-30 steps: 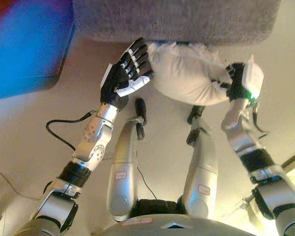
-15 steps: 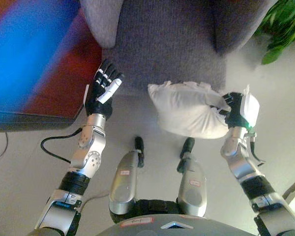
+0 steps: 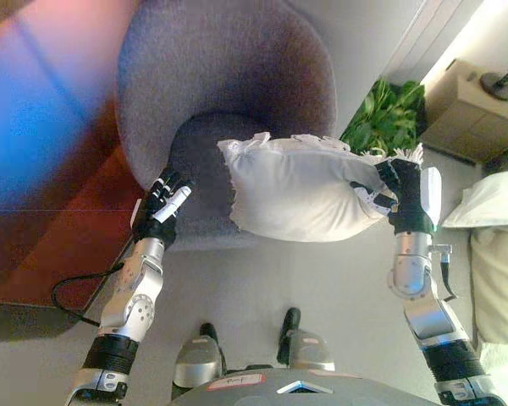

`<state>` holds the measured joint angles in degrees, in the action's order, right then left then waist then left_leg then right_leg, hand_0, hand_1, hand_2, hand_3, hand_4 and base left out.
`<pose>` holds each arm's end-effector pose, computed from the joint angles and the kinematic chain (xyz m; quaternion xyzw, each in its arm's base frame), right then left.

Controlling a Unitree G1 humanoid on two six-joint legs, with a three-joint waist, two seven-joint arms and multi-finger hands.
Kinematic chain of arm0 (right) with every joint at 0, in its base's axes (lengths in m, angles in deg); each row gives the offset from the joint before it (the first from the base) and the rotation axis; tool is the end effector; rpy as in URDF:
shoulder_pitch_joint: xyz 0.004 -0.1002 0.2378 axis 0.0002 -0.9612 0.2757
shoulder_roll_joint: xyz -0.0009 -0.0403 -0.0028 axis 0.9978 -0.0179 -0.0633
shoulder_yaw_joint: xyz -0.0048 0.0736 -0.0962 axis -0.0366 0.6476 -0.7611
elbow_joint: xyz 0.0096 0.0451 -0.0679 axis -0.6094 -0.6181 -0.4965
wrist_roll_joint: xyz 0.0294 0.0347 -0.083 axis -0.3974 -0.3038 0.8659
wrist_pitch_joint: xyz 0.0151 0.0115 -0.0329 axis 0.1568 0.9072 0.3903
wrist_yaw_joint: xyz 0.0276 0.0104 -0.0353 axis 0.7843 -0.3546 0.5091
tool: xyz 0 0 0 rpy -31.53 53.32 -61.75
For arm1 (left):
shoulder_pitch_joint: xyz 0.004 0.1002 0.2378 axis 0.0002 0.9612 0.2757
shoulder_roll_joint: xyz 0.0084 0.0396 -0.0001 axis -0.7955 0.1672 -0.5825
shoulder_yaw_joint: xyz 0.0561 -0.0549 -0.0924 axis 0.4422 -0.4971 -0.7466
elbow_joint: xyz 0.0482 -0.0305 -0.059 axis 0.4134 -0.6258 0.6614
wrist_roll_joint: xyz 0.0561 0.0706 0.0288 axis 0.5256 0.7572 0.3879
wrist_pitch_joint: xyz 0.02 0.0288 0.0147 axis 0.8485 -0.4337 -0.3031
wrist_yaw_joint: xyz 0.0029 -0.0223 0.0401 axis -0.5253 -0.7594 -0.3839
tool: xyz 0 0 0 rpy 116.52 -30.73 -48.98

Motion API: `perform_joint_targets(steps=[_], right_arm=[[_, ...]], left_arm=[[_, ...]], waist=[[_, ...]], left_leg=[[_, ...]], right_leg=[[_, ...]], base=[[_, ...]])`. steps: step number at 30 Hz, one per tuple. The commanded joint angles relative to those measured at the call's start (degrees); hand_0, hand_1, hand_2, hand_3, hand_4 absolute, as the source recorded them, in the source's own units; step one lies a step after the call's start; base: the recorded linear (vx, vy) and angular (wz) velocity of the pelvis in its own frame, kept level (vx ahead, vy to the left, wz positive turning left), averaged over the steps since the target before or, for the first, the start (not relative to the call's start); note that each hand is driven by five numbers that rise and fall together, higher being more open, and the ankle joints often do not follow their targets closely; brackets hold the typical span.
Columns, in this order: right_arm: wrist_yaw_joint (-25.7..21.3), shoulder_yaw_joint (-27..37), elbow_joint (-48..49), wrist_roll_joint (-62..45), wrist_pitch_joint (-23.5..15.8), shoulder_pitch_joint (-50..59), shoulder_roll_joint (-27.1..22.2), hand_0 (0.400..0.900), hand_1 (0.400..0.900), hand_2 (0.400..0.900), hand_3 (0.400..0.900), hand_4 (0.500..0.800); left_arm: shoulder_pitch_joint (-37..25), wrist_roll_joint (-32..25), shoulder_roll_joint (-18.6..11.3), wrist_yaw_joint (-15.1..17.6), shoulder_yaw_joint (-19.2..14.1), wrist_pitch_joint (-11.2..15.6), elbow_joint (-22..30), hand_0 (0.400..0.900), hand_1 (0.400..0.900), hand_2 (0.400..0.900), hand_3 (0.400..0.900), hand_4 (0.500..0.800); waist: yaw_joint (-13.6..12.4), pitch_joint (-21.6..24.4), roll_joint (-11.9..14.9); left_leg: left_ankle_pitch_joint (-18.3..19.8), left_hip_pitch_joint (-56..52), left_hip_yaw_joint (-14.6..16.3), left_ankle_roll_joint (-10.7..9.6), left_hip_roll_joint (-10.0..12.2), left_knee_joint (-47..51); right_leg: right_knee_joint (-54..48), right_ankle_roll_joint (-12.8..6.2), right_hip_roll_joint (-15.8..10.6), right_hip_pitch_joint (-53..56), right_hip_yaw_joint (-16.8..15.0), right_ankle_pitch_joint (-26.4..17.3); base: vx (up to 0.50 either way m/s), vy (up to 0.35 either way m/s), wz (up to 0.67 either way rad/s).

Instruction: Pick up the pillow and put it on the sofa.

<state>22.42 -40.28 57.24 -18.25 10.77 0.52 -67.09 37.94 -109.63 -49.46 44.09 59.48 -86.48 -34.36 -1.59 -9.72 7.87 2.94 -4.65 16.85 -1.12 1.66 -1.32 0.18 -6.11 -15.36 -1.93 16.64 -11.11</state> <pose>0.1841 -0.2268 0.0324 -0.3345 -0.0661 -0.1497 0.9281 0.1915 0.2264 0.0123 -0.1848 0.0730 0.0752 0.9772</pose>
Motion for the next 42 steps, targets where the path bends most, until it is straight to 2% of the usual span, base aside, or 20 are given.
perform_joint_targets(steps=[1,8,15,19,22,26,30,31,32,37,42], right_arm=[[-0.1,6.3,7.7,-3.7,-8.6,6.3,-2.5,0.4,0.4,0.4,0.4,0.5],[2.4,6.7,5.3,-5.1,-7.4,8.2,-3.6,0.4,0.4,0.4,0.4,0.5],[1.9,5.5,-3.3,-7.0,-4.8,15.5,-7.6,0.4,0.4,0.4,0.4,0.5],[-0.4,0.8,-14.5,-8.2,-1.7,27.0,-10.6,0.4,0.4,0.4,0.4,0.5],[-2.6,-3.9,-21.9,-12.4,0.5,36.1,-13.0,0.4,0.4,0.4,0.4,0.5],[-2.3,-8.2,-29.1,-14.8,0.5,44.0,-15.2,0.4,0.4,0.4,0.4,0.5],[-2.7,-13.7,-35.4,-13.4,3.4,50.0,-17.2,0.4,0.4,0.4,0.4,0.5],[-2.5,-16.2,-38.4,-14.1,4.0,52.2,-17.8,0.822,0.822,0.822,0.822,0.753],[-2.9,-17.9,-40.0,-14.6,4.6,53.9,-18.4,0.9,0.9,0.9,0.9,0.8],[-6.4,-19.0,-44.5,-18.3,7.5,57.7,-18.9,0.9,0.9,0.9,0.9,0.8],[-7.8,-16.3,-42.5,-21.1,6.7,55.1,-19.5,0.9,0.9,0.9,0.9,0.8]], left_arm=[[-1.3,3.5,1.6,-3.5,-0.9,3.0,4.4,0.9,0.9,0.9,0.9,0.8],[0.2,3.4,1.4,-5.3,-0.6,2.5,4.4,0.9,0.9,0.9,0.9,0.8],[2.3,4.4,0.0,-9.6,1.4,1.1,4.3,0.9,0.9,0.9,0.9,0.8],[2.5,3.9,-2.8,-12.1,2.5,-1.3,6.1,0.9,0.9,0.9,0.9,0.8],[1.0,2.2,-5.4,-13.2,3.7,-2.1,7.2,0.9,0.9,0.9,0.9,0.8],[-0.3,0.7,-7.3,-14.0,4.3,-2.7,8.3,0.9,0.9,0.9,0.9,0.8],[-1.0,-0.1,-8.9,-14.2,4.9,-2.6,8.5,0.9,0.9,0.9,0.9,0.8],[-1.7,-0.5,-9.3,-14.4,5.2,-2.7,8.2,0.9,0.9,0.9,0.9,0.8],[-2.1,-0.4,-9.5,-14.5,5.3,-2.5,7.9,0.9,0.9,0.9,0.9,0.8],[-2.5,0.2,-10.6,-14.4,5.9,-1.8,7.9,0.9,0.9,0.9,0.9,0.8],[-0.9,0.7,-10.5,-15.3,6.4,-1.1,8.4,0.9,0.9,0.9,0.9,0.8]], waist=[[-0.1,6.6,-3.3],[-1.9,7.1,-2.6],[-5.7,6.8,-1.3],[-9.0,5.4,-0.4],[-11.4,4.2,0.3],[-13.7,2.6,0.3],[-15.6,1.6,0.4],[-16.3,1.3,0.4],[-16.7,1.1,0.5],[-17.7,0.6,0.7],[-16.5,1.3,-0.1]], left_leg=[[-0.9,-1.4,-2.8,1.5,-1.6,6.3],[-1.1,-2.1,-3.1,1.3,-0.8,6.3],[-1.6,-2.8,-4.7,0.4,0.9,6.3],[-2.2,-2.7,-6.5,-0.5,2.3,6.3],[-3.3,-0.8,-7.6,-1.2,3.0,6.3],[-4.2,1.1,-9.3,-1.7,3.7,6.3],[-4.5,1.9,-10.1,-2.2,4.6,6.3],[-4.8,2.3,-10.4,-2.4,4.8,6.3],[-5.0,2.5,-10.6,-2.5,5.0,6.3],[-5.2,3.0,-10.9,-2.8,5.8,6.3],[-4.9,1.3,-10.4,-2.6,5.6,6.3]], right_leg=[[-3.0,-7.16,-2.4,4.3,2.1,-5.9],[-4.5,-6.49,-1.0,7.3,3.7,-3.4],[-5.2,-5.56,1.5,9.7,5.5,0.8],[-5.2,-5.05,3.0,10.6,6.9,2.1],[-5.2,-4.91,3.4,9.6,8.1,2.2],[-5.2,-4.68,4.0,8.7,9.3,2.1],[-5.2,-4.5,4.5,8.6,10.4,2.4],[-5.2,-4.44,4.6,8.5,10.8,2.4],[-5.2,-4.41,4.7,8.5,11.2,2.4],[-5.2,-4.29,5.2,8.6,12.0,2.7],[-5.2,-4.41,4.8,9.7,11.8,3.0]], base=[[0.08,-0.011,-0.02],[0.14,-0.05,0.09],[0.21,-0.126,0.26],[0.17,-0.18,0.34],[0.0,-0.164,0.29],[-0.01,-0.105,0.22],[-0.01,-0.08,0.13],[-0.05,-0.074,0.12],[-0.03,-0.069,0.11],[-0.04,-0.034,0.02],[-0.03,0.074,-0.08]])
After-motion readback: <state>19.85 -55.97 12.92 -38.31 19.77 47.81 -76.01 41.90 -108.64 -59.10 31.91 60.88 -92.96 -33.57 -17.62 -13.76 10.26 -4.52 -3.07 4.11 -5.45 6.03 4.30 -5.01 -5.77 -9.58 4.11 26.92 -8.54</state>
